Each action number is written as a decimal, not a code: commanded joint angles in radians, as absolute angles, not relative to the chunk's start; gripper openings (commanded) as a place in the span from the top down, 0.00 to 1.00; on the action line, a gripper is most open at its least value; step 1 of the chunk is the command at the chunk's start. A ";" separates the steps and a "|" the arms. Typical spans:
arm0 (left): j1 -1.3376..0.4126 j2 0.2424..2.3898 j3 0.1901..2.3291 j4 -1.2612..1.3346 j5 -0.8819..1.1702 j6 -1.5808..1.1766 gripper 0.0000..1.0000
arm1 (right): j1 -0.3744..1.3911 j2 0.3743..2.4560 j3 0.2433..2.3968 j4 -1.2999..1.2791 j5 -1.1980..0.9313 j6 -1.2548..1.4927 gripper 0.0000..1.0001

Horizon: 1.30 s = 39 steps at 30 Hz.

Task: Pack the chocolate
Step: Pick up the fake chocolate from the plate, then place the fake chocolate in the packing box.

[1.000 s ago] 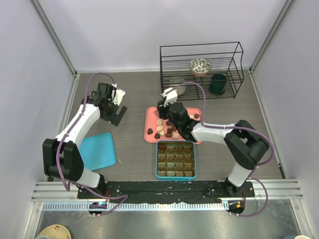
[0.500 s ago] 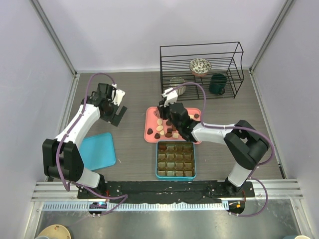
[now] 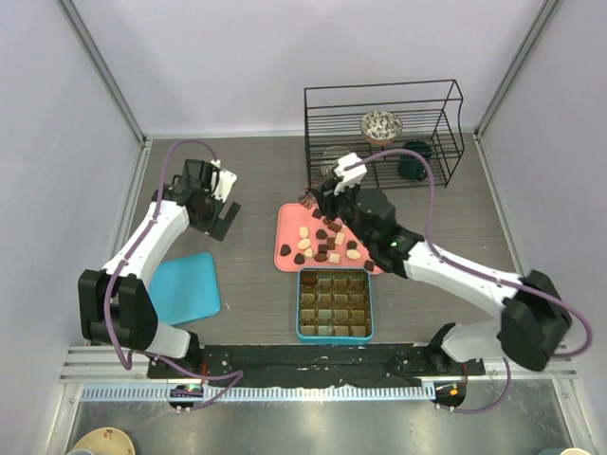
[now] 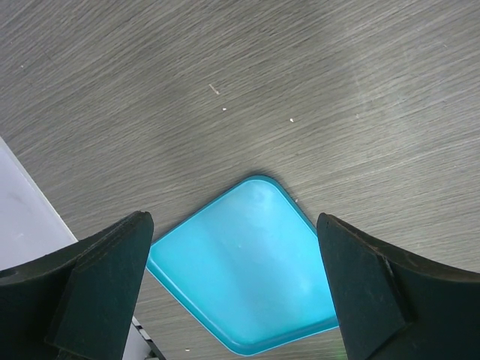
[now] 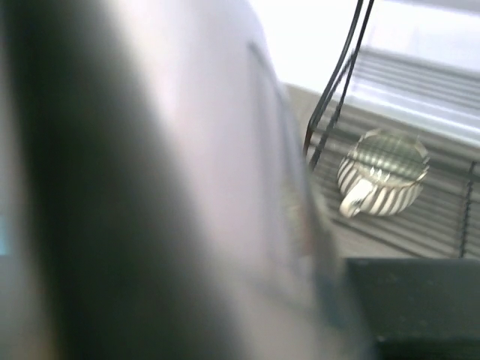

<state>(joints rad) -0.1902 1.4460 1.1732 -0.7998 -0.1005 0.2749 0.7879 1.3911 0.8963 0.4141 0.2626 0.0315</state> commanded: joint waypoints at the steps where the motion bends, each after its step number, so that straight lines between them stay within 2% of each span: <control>1: -0.190 1.405 1.166 -0.776 -0.112 0.287 0.04 | 0.785 1.214 0.865 0.324 0.196 0.044 0.84; 9: -0.190 1.396 1.157 -0.778 -0.104 0.285 0.05 | 0.787 0.915 0.782 0.056 0.098 0.117 0.86; 18: -0.190 1.396 1.161 -0.784 -0.100 0.278 0.05 | 0.788 0.776 0.758 -0.198 0.012 0.173 0.88; 30: -0.190 1.402 1.175 -0.799 -0.091 0.273 0.06 | 0.793 0.773 0.704 -0.196 -0.132 0.236 0.87; 39: -0.192 1.397 1.170 -0.801 -0.094 0.284 0.06 | 0.799 0.796 0.660 -0.126 -0.115 0.239 0.85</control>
